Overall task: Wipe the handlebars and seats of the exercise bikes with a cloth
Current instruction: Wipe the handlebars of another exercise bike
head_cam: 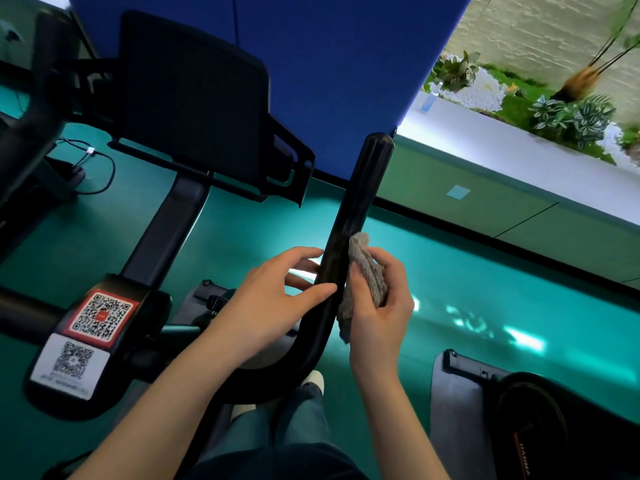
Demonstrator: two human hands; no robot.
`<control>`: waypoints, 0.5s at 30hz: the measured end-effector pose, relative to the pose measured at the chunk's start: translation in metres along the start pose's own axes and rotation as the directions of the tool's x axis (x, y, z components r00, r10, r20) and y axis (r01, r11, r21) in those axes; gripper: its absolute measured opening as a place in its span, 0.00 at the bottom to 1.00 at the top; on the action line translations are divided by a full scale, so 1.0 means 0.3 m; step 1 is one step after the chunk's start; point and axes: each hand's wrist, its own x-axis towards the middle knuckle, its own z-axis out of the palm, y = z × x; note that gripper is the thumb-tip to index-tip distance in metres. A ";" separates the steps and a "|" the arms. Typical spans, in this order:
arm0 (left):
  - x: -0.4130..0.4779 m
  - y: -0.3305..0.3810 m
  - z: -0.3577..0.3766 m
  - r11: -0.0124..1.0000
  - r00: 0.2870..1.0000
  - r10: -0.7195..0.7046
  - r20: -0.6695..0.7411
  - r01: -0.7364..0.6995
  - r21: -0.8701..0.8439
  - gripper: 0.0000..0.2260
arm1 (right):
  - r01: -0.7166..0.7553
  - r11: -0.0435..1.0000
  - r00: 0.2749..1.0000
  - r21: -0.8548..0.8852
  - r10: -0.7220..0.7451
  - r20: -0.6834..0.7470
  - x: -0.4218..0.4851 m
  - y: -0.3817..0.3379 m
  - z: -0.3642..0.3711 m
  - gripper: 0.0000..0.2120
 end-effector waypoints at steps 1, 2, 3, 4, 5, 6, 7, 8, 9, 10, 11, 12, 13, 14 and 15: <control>-0.008 -0.003 -0.001 1.000 1.000 0.006 0.009 -0.006 -0.003 0.17 | 0.013 1.000 1.000 -0.003 -0.013 0.007 -0.031 0.003 -0.015 0.08; -0.014 -0.006 -0.001 1.000 1.000 0.014 0.016 -0.014 -0.002 0.17 | 0.020 1.000 1.000 -0.005 -0.020 0.023 -0.061 0.004 -0.030 0.08; -0.021 -0.008 0.000 1.000 1.000 0.021 0.023 -0.021 0.006 0.18 | 0.021 1.000 0.999 -0.004 -0.020 0.046 -0.088 0.006 -0.044 0.08; -0.028 -0.011 0.001 0.999 0.999 0.026 0.028 -0.026 0.019 0.18 | 0.018 1.000 0.998 -0.002 -0.018 0.068 -0.109 0.008 -0.060 0.08; -0.035 -0.015 0.001 0.999 0.999 0.028 0.027 -0.029 0.032 0.19 | 0.018 1.000 0.997 -0.003 -0.017 0.081 -0.121 0.004 -0.073 0.08; -0.041 -0.019 0.000 0.998 0.999 0.031 0.021 -0.032 0.045 0.20 | 0.018 1.000 0.997 -0.004 -0.018 0.072 -0.118 -0.001 -0.083 0.08; -0.049 -0.024 0.000 0.997 0.999 0.036 0.013 -0.037 0.066 0.21 | 0.027 1.000 0.999 0.003 -0.027 0.045 -0.103 -0.008 -0.090 0.07; -0.057 -0.027 0.001 0.994 0.999 0.047 0.007 -0.048 0.097 0.22 | 0.053 0.998 0.999 0.014 -0.053 0.012 -0.075 -0.019 -0.092 0.07; -0.065 -0.028 0.003 0.988 0.998 0.064 0.001 -0.064 0.139 0.23 | 0.093 0.996 0.996 0.012 -0.093 -0.009 -0.042 -0.032 -0.088 0.08; -0.072 -0.029 0.006 0.978 0.996 0.086 -0.003 -0.084 0.189 0.24 | 0.128 0.992 0.992 -0.010 -0.128 -0.007 -0.010 -0.043 -0.076 0.09; -0.079 -0.031 0.010 0.964 0.994 0.111 -0.008 -0.106 0.244 0.24 | 0.144 0.989 0.989 -0.035 -0.144 0.018 0.014 -0.049 -0.059 0.10; -0.085 -0.034 0.013 0.945 0.990 0.139 -0.014 -0.128 0.300 0.24 | 0.152 0.986 0.988 -0.065 -0.150 0.046 0.025 -0.047 -0.042 0.10; -0.093 -0.037 0.017 0.924 0.986 0.166 -0.021 -0.148 0.352 0.25 | 0.161 0.982 0.986 -0.100 -0.156 0.065 0.019 -0.041 -0.029 0.11; -0.100 -0.039 0.019 0.905 0.981 0.190 -0.030 -0.164 0.393 0.24 | 0.173 0.976 0.984 -0.129 -0.165 0.070 0.003 -0.031 -0.023 0.11; -0.108 -0.042 0.019 0.891 0.977 0.209 -0.040 -0.173 0.420 0.24 | 0.187 0.972 0.981 -0.144 -0.179 0.072 -0.022 -0.022 -0.025 0.11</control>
